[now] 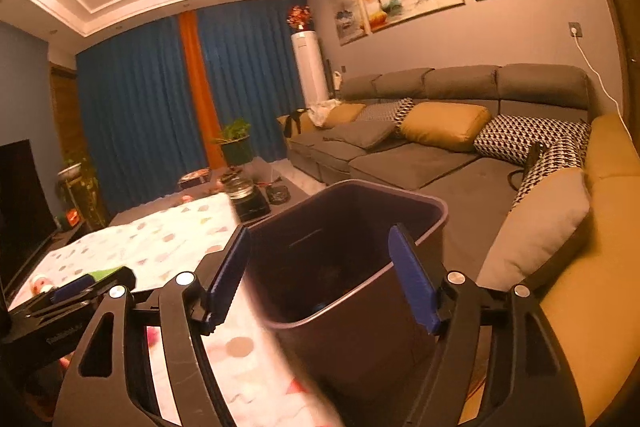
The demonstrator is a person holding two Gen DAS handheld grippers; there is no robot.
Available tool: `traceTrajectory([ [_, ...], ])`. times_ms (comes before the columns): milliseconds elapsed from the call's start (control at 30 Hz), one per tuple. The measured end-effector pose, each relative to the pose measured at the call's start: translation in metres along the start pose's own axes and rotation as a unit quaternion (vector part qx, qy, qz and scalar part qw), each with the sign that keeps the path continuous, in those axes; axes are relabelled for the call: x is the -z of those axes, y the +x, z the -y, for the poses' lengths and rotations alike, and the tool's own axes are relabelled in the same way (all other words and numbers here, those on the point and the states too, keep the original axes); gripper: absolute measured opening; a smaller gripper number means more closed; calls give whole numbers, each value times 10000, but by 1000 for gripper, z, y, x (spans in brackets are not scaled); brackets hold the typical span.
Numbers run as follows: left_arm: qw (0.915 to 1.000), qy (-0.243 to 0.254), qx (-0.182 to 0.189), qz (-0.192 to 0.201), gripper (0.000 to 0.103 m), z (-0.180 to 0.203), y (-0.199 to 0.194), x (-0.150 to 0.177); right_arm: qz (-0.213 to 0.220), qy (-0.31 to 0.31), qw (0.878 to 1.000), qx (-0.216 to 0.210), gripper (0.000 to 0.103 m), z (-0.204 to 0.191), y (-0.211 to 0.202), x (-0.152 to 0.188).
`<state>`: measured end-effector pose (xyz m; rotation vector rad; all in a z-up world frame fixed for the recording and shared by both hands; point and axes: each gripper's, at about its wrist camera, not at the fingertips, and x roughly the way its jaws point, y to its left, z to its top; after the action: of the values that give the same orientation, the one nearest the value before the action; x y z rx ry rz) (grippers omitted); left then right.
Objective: Collect trash
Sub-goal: 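Move both open tools back over the trash on the table, then grasp the white-and-orange paper cup with the left tool while the right tool grasps the pink bag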
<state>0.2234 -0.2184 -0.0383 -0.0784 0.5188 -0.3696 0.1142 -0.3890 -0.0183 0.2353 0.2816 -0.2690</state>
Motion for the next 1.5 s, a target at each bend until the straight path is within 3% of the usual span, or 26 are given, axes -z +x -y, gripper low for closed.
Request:
traceTrajectory([
  [167, 9978, -251, -572, 224, 85, -43, -46, 10, -29, -120, 9995, -300, 70, -26, -16, 8],
  [400, 9877, -508, -1444, 332, 85, -114, -100, 28, -225, -420, 9956, -802, 70, -82, -25, 27],
  [700, 9730, -891, -2081, 459, 85, -184, -148, 46, -591, -775, 9878, -1211, 70, -151, -14, 59],
  [967, 9661, -1189, -2231, 524, 85, -214, -152, 48, -923, -1016, 9831, -1213, 70, -183, 11, 77],
  [1200, 9710, -1076, -2072, 515, 85, -214, -139, 45, -1116, -1089, 9809, -1167, 70, -197, 35, 83],
  [1500, 9798, -920, -1729, 413, 85, -215, -119, 43, -1416, -1111, 9765, -1188, 54, -201, 59, 91],
])
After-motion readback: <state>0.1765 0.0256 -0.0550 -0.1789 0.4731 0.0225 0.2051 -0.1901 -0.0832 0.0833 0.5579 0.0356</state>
